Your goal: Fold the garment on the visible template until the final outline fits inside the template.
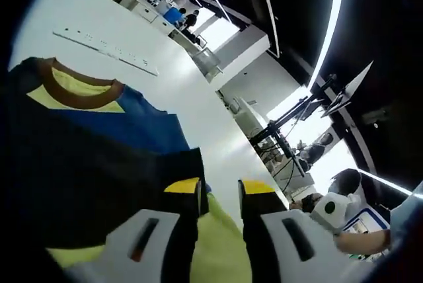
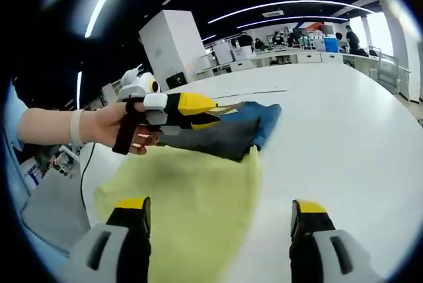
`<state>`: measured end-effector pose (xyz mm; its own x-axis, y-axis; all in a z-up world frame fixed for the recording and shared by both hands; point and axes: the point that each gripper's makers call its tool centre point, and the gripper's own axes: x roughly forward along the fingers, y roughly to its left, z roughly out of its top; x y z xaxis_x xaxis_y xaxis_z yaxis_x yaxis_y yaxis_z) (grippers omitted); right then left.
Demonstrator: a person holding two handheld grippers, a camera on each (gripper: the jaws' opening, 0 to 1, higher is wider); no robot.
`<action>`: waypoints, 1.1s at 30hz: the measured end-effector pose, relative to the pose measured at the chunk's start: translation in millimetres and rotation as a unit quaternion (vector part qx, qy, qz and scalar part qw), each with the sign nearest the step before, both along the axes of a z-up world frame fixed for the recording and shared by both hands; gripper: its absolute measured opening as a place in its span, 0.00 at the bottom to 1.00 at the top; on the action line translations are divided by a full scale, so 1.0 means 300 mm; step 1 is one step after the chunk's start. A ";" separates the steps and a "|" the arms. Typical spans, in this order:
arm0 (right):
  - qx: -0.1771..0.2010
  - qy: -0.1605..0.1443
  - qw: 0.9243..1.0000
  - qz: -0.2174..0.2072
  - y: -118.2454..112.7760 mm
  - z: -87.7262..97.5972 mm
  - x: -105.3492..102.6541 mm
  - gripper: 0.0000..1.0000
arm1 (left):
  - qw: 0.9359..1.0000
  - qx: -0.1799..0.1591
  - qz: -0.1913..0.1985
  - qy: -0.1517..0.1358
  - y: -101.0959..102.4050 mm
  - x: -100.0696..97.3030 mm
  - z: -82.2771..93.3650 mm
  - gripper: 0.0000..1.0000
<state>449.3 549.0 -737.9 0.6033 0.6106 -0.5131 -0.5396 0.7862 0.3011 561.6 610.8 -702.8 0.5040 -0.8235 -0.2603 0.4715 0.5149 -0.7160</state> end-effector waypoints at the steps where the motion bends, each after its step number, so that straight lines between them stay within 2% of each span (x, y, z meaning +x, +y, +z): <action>1: 0.001 -0.001 1.000 0.000 0.002 0.004 0.002 0.88 | 1.000 0.003 -0.006 -0.004 -0.002 -0.004 0.003 0.42; 2: 0.001 -0.002 1.000 0.000 0.004 0.006 0.004 0.88 | 1.000 0.010 -0.020 -0.021 -0.002 -0.011 0.009 0.42; 4: 0.003 -0.005 1.000 0.001 0.009 0.014 0.010 0.88 | 0.999 0.021 -0.022 -0.026 0.011 -0.014 0.010 0.40; 7: 0.001 -0.007 1.000 0.004 0.015 0.018 0.020 0.88 | 0.999 0.018 -0.016 -0.025 0.045 -0.005 0.019 0.38; 10: 0.002 -0.013 1.000 0.005 0.024 0.029 0.035 0.86 | 0.999 0.027 -0.011 -0.034 0.091 0.007 0.029 0.37; 14: 0.006 -0.023 1.000 0.005 0.045 0.049 0.073 0.83 | 0.998 0.044 0.000 -0.047 0.185 0.030 0.053 0.37; 16: 0.000 -0.029 1.000 0.011 0.057 0.055 0.096 0.81 | 0.993 0.093 -0.008 -0.079 0.262 0.038 0.050 0.37; 19: 0.007 -0.035 0.999 0.015 0.078 0.069 0.121 0.81 | 0.981 0.156 -0.006 -0.112 0.390 0.058 0.046 0.34; 20: 0.012 -0.036 0.999 0.016 0.087 0.073 0.129 0.81 | 0.977 0.172 0.002 -0.123 0.434 0.074 0.048 0.31; 21: 0.013 -0.037 0.999 0.017 0.093 0.073 0.133 0.81 | 0.974 0.192 0.014 -0.122 0.497 0.091 0.049 0.28; 23: 0.013 -0.037 0.999 0.020 0.105 0.069 0.136 0.80 | 0.968 0.210 0.037 -0.135 0.578 0.134 0.063 0.23; 24: 0.014 -0.036 0.999 0.020 0.111 0.065 0.138 0.80 | 0.963 0.228 0.053 -0.135 0.639 0.165 0.059 0.23; 25: 0.015 -0.034 0.999 0.022 0.116 0.063 0.139 0.80 | 0.961 0.237 0.067 -0.124 0.679 0.184 0.052 0.24; 27: 0.012 -0.034 0.999 0.027 0.122 0.056 0.140 0.79 | 0.958 0.238 0.096 -0.126 0.747 0.234 0.062 0.23; 28: 0.009 -0.033 0.999 0.030 0.126 0.052 0.138 0.79 | 0.953 0.254 0.109 -0.126 0.788 0.258 0.054 0.20; 30: 0.010 -0.030 0.999 0.028 0.122 0.047 0.144 0.79 | 0.952 0.262 0.108 -0.117 0.812 0.286 0.034 0.16; 32: 0.013 -0.030 0.999 0.026 0.121 0.050 0.147 0.79 | 0.955 0.259 0.095 -0.105 0.807 0.299 0.014 0.16; 33: 0.013 -0.030 0.999 0.026 0.119 0.051 0.148 0.79 | 0.952 0.281 0.070 -0.098 0.808 0.303 -0.015 0.15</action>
<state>493.6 584.7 -722.6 0.6001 0.6539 -0.4608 -0.5968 0.7495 0.2865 652.5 853.1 -707.2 0.6826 -0.5033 -0.5298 0.4663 0.8582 -0.2144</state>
